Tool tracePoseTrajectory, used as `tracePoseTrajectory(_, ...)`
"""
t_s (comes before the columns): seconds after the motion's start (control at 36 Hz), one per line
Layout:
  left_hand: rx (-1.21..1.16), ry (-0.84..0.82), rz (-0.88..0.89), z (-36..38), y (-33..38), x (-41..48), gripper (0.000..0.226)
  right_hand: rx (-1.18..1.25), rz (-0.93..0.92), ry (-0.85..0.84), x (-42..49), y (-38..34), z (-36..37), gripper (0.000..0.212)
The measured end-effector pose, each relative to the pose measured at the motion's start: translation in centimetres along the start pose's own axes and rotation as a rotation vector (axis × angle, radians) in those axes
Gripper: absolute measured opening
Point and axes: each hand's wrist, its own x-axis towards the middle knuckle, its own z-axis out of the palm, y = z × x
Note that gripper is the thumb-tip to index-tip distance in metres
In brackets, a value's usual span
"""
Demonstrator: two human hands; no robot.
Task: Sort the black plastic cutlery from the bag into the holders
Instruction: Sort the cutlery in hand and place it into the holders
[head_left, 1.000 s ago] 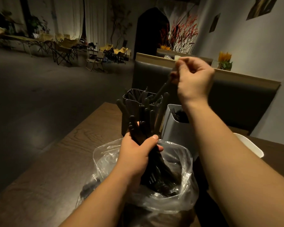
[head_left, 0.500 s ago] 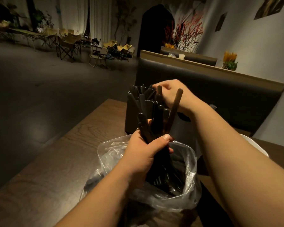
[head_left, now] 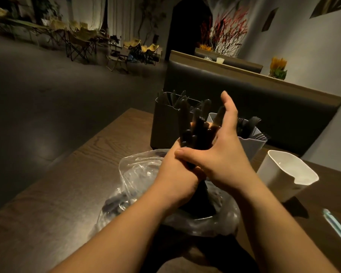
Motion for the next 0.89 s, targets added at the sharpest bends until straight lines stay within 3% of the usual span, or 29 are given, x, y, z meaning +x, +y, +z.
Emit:
tracePoseTrajectory(0.19, 0.076, 0.033, 0.051, 0.0, 0.1, 0.0, 0.057, 0.258, -0.004, -0.081, -0.3, -0.2, -1.0, 0.098)
tracePoseTrajectory(0.53, 0.166, 0.012, 0.072, 0.3, -0.5, -0.2, 0.067, 0.200, 0.079, -0.199, -0.5, 0.2, -2.0, 0.093)
tracePoseTrajectory(0.61, 0.220, 0.022, 0.086, 0.7, -0.6, -0.4, 0.070, 0.217, 0.101, -0.216, -0.7, 0.6, -2.5, 0.084)
tracePoseTrajectory(0.69, 0.263, 0.030, 0.083, 1.0, -0.7, -0.5, 0.069, 0.279, 0.123, -0.161, -0.9, 1.0, -2.5, 0.068)
tracePoseTrajectory(0.81, 0.286, 0.044, 0.112, 1.3, -0.8, -0.6, 0.061, 0.241, 0.098, 0.074, -0.9, 1.4, -1.5, 0.050)
tracePoseTrajectory(0.89, 0.219, 0.038, 0.126, 1.4, -0.7, -0.7, 0.066, 0.268, 0.100, 0.072, -0.9, 1.5, -1.3, 0.038)
